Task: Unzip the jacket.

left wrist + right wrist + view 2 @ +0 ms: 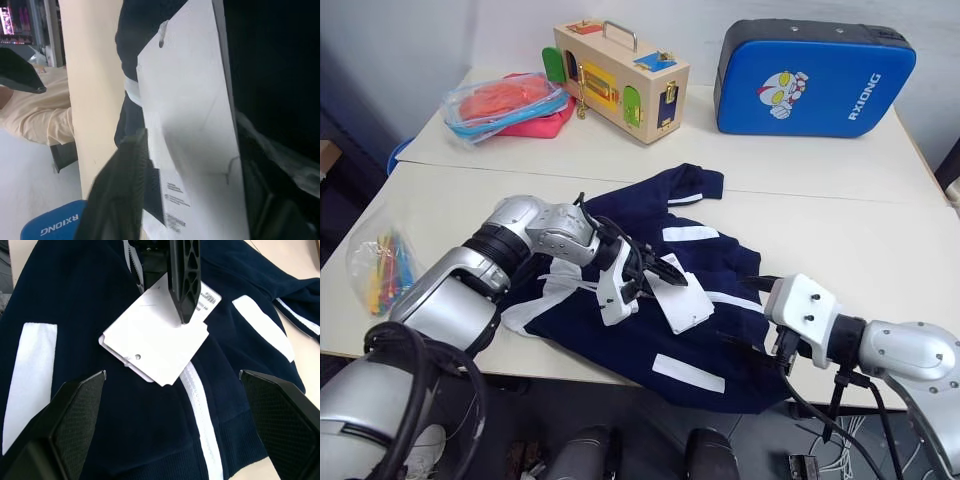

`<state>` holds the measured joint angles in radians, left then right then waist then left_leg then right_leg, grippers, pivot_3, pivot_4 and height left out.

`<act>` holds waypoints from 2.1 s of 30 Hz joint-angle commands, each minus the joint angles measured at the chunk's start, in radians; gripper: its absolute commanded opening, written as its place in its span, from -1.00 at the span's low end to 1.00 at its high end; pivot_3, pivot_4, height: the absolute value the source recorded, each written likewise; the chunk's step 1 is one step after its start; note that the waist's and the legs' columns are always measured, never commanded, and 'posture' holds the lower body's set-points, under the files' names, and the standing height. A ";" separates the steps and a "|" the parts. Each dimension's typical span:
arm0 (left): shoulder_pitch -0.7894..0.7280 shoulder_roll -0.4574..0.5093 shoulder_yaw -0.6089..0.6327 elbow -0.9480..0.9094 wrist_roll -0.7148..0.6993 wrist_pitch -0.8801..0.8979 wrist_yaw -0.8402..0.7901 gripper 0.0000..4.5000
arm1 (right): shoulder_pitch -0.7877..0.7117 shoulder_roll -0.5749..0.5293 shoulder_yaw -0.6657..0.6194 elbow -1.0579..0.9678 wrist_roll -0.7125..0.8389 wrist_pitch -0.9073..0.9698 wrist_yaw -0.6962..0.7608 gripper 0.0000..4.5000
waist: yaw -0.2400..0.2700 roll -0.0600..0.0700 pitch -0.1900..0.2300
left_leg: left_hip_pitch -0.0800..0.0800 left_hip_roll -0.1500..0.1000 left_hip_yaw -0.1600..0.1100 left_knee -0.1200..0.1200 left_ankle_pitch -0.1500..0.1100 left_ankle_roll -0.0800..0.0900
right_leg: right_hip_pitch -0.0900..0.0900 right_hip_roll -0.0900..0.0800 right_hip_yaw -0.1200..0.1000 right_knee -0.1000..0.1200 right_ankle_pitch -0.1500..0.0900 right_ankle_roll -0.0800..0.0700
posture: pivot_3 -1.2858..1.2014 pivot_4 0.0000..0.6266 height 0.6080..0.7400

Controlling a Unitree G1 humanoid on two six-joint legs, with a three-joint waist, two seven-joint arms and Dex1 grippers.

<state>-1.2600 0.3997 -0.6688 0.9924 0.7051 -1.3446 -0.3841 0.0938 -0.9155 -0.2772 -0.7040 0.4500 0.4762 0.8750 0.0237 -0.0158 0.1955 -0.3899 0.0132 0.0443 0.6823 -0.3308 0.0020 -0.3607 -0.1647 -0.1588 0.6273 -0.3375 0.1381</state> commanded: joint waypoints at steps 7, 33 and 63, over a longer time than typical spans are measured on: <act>0.413 0.353 0.166 -0.865 -1.097 1.004 -0.651 0.68 | -0.084 0.055 0.194 -0.023 -0.114 -0.086 -0.059 1.00 | -0.036 0.001 0.000 | 0.001 0.001 -0.008 0.000 0.000 -0.001 | 0.000 0.000 0.002 0.001 0.000 0.000 | 0.03 -0.52 1.00; 0.658 0.535 0.597 -1.092 -1.304 1.860 -0.697 0.68 | -0.078 0.123 0.320 0.250 -0.599 -0.651 -0.232 1.00 | -0.002 0.002 0.000 | 0.003 0.000 0.002 0.000 0.000 0.000 | 0.001 0.000 0.004 0.001 0.000 0.000 | 0.03 -0.52 1.00; 0.660 0.509 0.641 -1.056 -1.152 1.815 -0.807 0.70 | -0.257 0.226 0.442 0.547 -0.894 -1.156 -0.409 0.58 | -0.027 0.002 0.000 | 0.003 0.002 0.000 0.000 0.001 -0.001 | 0.001 0.001 0.004 0.002 0.000 0.000 | 0.03 -0.52 1.00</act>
<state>-0.6074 0.8868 -0.0607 -0.0495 -0.4566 0.4845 -1.1888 -0.1595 -0.6914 0.1653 -0.1449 -0.4642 -0.6469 0.4843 -0.0032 -0.0142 0.1955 -0.3869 0.0148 0.0445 0.6827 -0.3303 0.0009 -0.3602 -0.1637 -0.1552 0.6292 -0.3375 0.1381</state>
